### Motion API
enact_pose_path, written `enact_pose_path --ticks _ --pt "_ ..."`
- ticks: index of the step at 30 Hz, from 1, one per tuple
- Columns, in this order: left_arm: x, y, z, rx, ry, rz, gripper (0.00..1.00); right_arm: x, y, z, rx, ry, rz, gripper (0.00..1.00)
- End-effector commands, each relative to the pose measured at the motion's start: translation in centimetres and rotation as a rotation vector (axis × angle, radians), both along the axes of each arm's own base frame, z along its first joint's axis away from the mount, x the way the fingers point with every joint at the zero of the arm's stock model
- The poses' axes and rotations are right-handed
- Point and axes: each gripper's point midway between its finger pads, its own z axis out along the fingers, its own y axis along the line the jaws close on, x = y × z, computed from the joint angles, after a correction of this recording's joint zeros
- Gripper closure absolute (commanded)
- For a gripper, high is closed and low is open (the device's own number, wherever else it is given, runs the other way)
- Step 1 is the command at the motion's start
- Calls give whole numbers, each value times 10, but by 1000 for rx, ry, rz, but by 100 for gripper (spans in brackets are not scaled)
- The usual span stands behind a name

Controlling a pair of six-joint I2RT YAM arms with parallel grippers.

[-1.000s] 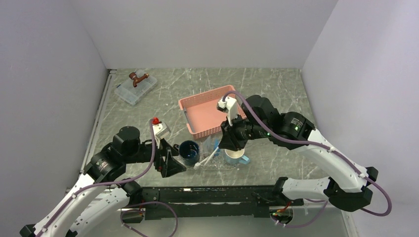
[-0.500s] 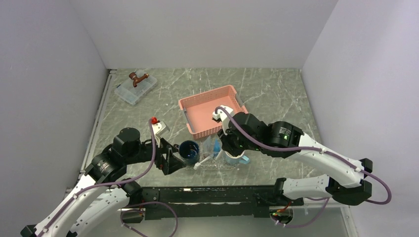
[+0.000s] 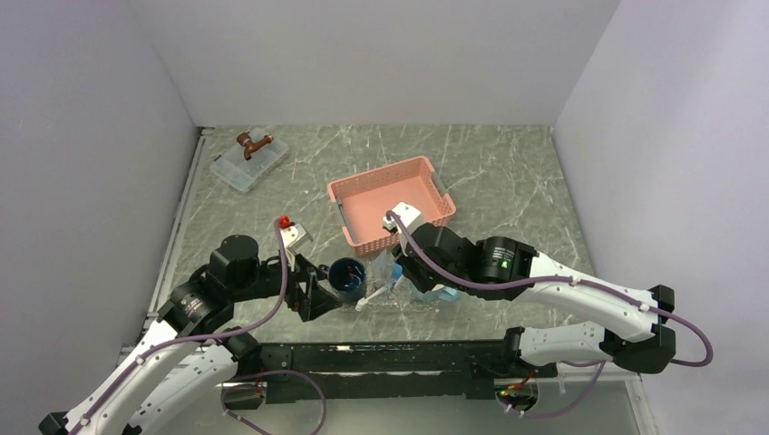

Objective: Prepare toiletry sets of a toothbrush and toothpaste on the tray

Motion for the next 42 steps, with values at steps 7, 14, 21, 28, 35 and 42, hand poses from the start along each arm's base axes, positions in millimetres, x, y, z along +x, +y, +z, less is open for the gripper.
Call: enact_pose_path --ticks 7,14,21,28,35,42 --pt "3 -2 5 -22 -43 -2 1 2 10 -7 126 -42 -44 100" --pt "4 -3 3 -13 -32 -4 1 4 8 -16 151 -50 -66 100" --pt "5 -3 2 -11 -31 -2 1 7 5 -23 172 -71 -99 100" --pt "5 -3 0 -5 -25 -2 1 11 2 -31 173 -92 -120 100" --pt "6 -3 0 -4 -23 3 1 11 2 -40 174 -87 -134 100" --pt "6 -4 0 -2 -20 -1 1 11 3 -43 175 -86 -136 100"
